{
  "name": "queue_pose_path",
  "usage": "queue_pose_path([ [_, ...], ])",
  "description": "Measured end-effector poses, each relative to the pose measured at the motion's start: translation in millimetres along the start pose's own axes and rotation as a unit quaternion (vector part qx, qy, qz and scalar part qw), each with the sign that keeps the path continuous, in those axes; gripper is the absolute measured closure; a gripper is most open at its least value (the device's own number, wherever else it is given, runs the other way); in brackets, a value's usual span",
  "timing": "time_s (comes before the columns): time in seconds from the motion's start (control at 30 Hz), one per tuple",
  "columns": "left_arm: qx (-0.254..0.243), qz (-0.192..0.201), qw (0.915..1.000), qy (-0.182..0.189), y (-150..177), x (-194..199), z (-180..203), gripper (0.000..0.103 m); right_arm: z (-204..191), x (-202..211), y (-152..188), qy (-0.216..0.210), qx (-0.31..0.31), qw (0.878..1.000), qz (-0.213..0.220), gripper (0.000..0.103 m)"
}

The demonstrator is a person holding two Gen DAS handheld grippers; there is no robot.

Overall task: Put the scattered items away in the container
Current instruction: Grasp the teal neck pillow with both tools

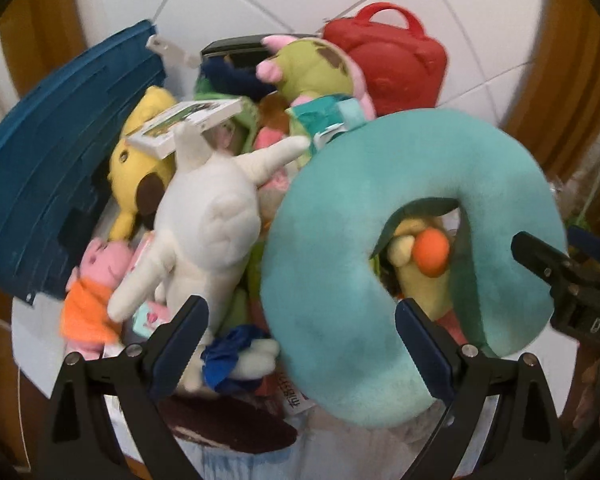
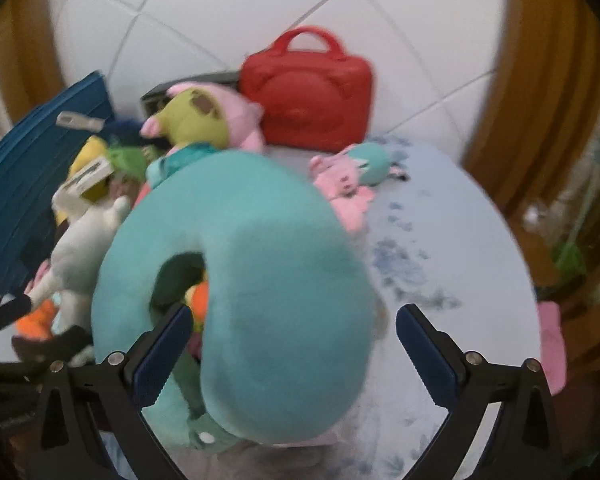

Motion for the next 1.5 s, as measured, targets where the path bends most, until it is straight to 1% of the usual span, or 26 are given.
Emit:
queue_pose_path([
  [0.07, 0.007, 0.001, 0.9999, -0.011, -1.2, -2.0, -0.3, 0.007, -6.0, -12.4, -1.3, 0.006, 0.022, 1.000, -0.001, 0.000],
  [0.13, 0.016, 0.000, 0.9998, -0.014, -3.0, -6.0, 0.5, 0.007, -9.3, -28.7, 0.9, 0.039, 0.052, 0.998, -0.012, 0.000],
  [0.17, 0.022, -0.001, 0.9997, -0.014, -3.1, -9.2, 0.8, 0.007, -8.0, -33.6, 3.4, 0.044, 0.057, 0.997, -0.015, 0.000],
  [0.23, 0.026, -0.009, 0.9996, -0.012, -0.6, -17.3, 5.3, 0.007, 5.3, -43.0, 14.2, 0.022, 0.042, 0.999, -0.018, 0.000],
  [0.3, 0.016, -0.021, 0.9995, -0.015, 3.0, -30.3, 13.7, 0.007, 29.6, -51.4, 25.5, -0.018, -0.006, 1.000, -0.025, 0.000],
  [0.33, 0.017, -0.022, 0.9996, -0.006, 4.3, -34.8, 17.8, 0.007, 38.4, -54.7, 29.7, -0.033, -0.026, 0.999, -0.029, 0.000],
  [0.4, 0.023, -0.020, 0.9995, 0.002, 4.5, -39.2, 24.3, 0.001, 53.7, -62.0, 40.6, -0.057, -0.055, 0.996, -0.039, 0.000],
  [0.5, 0.010, -0.022, 0.9997, -0.001, 6.4, -47.4, 38.2, 0.001, 59.7, -65.4, 46.3, -0.069, -0.057, 0.995, -0.040, 0.000],
  [0.6, 0.002, -0.035, 0.9994, -0.006, 10.8, -62.2, 47.2, 0.001, 59.7, -66.4, 48.3, -0.075, -0.053, 0.995, -0.037, 0.000],
  [0.67, -0.002, -0.022, 0.9997, -0.011, 12.5, -63.5, 49.5, 0.001, 61.4, -68.1, 49.2, -0.078, -0.053, 0.995, -0.038, 0.000],
  [0.73, 0.003, -0.015, 0.9999, -0.004, 12.9, -61.1, 48.2, 0.004, 60.9, -66.9, 46.0, -0.080, -0.053, 0.995, -0.037, 0.000],
  [0.8, 0.013, -0.017, 0.9998, 0.005, 12.2, -60.6, 44.3, 0.006, 57.4, -63.0, 36.4, -0.072, -0.045, 0.996, -0.033, 0.000],
  [0.93, 0.033, -0.027, 0.9990, 0.012, 14.4, -64.6, 33.9, 0.006, 44.7, -57.6, 22.6, -0.044, -0.020, 0.999, -0.023, 0.000],
  [1.0, 0.040, -0.029, 0.9987, 0.015, 14.8, -66.0, 29.3, 0.006, 35.3, -55.7, 16.4, -0.026, 0.003, 1.000, -0.016, 0.000],
  [1.1, 0.047, -0.032, 0.9982, 0.021, 15.9, -68.7, 27.5, 0.006, 32.0, -57.6, 12.2, -0.021, 0.007, 1.000, -0.015, 0.000],
  [1.17, 0.045, -0.035, 0.9982, 0.019, 16.7, -72.2, 29.1, 0.006, 33.1, -64.3, 12.6, -0.020, 0.008, 1.000, -0.018, 0.000],
  [1.2, 0.041, -0.035, 0.9984, 0.016, 18.3, -72.4, 30.5, 0.006, 34.3, -70.4, 14.4, -0.024, 0.006, 0.999, -0.026, 0.000],
  [1.23, 0.033, -0.034, 0.9988, 0.014, 18.9, -72.7, 32.8, 0.006, 36.0, -78.3, 18.6, -0.029, 0.001, 0.998, -0.047, 0.000],
  [1.27, 0.025, -0.032, 0.9991, 0.010, 19.1, -72.0, 35.4, 0.006, 37.1, -79.2, 22.8, -0.030, -0.002, 0.998, -0.055, 0.000],
  [1.4, 0.016, -0.027, 0.9995, 0.004, 18.8, -72.4, 40.4, 0.006, 41.1, -78.5, 31.6, -0.033, -0.017, 0.998, -0.050, 0.000],
  [1.5, 0.012, -0.024, 0.9996, 0.003, 18.7, -75.9, 43.3, 0.006, 40.0, -87.4, 35.5, -0.024, -0.012, 0.999, -0.044, 0.000],
])
Point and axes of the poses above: each gripper's, at about its wrist camera, not at the fingertips, and x roughly against the way its jaws point, z to its right, y to its underside, the point moved 3 cm from there along -x, roughly the way its jaws point, and after that the axes turned 10 degrees about x, right-handed, at the moved point
